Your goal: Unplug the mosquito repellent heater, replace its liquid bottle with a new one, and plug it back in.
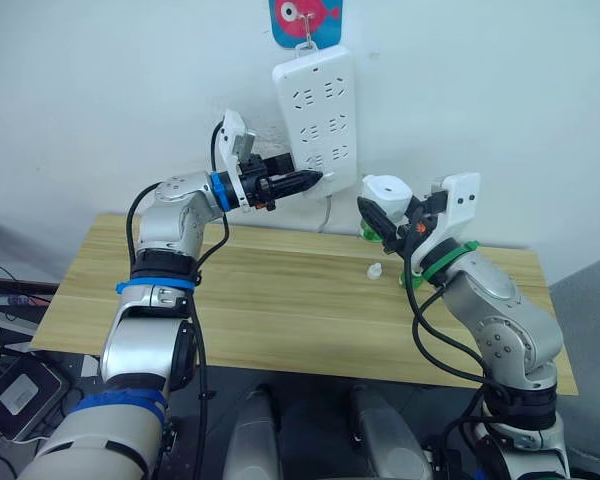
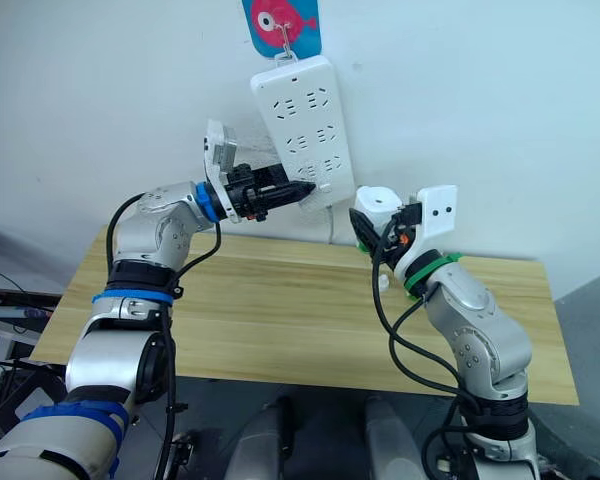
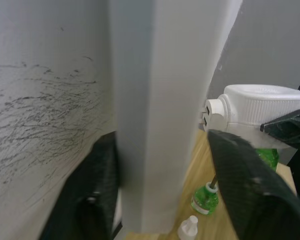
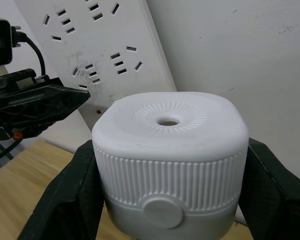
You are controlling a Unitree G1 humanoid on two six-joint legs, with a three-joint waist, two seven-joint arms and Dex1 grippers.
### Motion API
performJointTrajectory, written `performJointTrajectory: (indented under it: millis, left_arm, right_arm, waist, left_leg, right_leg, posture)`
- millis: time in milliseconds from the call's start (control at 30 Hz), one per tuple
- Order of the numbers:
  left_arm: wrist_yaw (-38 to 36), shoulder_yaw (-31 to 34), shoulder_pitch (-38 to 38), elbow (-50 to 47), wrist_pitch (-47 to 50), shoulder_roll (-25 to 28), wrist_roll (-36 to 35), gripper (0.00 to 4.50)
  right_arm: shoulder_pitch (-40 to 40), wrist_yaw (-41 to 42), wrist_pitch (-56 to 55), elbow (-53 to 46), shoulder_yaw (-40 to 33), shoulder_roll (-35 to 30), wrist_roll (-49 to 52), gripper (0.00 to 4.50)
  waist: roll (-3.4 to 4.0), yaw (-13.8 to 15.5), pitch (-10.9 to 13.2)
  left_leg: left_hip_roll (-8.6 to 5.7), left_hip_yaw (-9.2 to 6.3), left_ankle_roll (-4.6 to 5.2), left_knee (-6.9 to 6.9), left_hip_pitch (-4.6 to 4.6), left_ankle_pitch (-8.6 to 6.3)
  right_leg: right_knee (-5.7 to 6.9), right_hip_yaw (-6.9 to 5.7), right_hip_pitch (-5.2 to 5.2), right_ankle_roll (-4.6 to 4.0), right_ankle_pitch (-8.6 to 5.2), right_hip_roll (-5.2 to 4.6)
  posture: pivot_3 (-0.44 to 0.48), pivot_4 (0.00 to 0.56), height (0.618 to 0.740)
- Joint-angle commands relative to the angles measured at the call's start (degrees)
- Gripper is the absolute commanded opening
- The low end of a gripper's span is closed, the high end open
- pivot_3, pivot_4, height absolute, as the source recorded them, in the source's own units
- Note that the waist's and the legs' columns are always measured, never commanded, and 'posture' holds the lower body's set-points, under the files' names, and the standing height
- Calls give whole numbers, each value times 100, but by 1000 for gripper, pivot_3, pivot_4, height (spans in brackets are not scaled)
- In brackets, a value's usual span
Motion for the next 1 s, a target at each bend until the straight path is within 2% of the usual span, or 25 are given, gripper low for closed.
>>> performJointTrajectory:
  millis: [33, 67, 500, 1000]
  left_arm:
    - [73, 163, -151, -178, 148, 10, -187, 1435]
    - [70, 157, -156, -175, 153, 18, -171, 1320]
    - [16, 79, -99, -233, 228, 117, -60, 1320]
    - [67, 48, -34, -264, 134, 125, 8, 1320]
  right_arm:
    - [-58, 16, 57, -442, -46, 26, 236, 3161]
    - [-109, 4, 103, -471, -28, 33, 253, 3161]
    - [-921, -128, 134, -9, 260, 169, -62, 3161]
    - [-893, -85, 203, 33, 359, 198, -75, 3161]
  waist:
    - [0, 4, 0]
    - [0, 3, 0]
    - [0, -10, 0]
    - [0, -7, 0]
  left_leg:
    - [0, 0, 0, 0, 0, 0]
    - [0, -1, 0, 0, 0, 0]
    - [1, 0, 1, 9, 1, 1]
    - [3, 2, 2, 11, 3, 2]
  right_leg:
    - [0, 0, 0, 0, 0, 0]
    - [0, 0, 0, 0, 0, 0]
    - [4, 1, 1, 0, 0, 1]
    - [7, 2, 2, 0, 0, 2]
  posture:
    - [-132, 251, 740]
    - [-134, 253, 740]
    - [-132, 255, 740]
    - [-123, 261, 740]
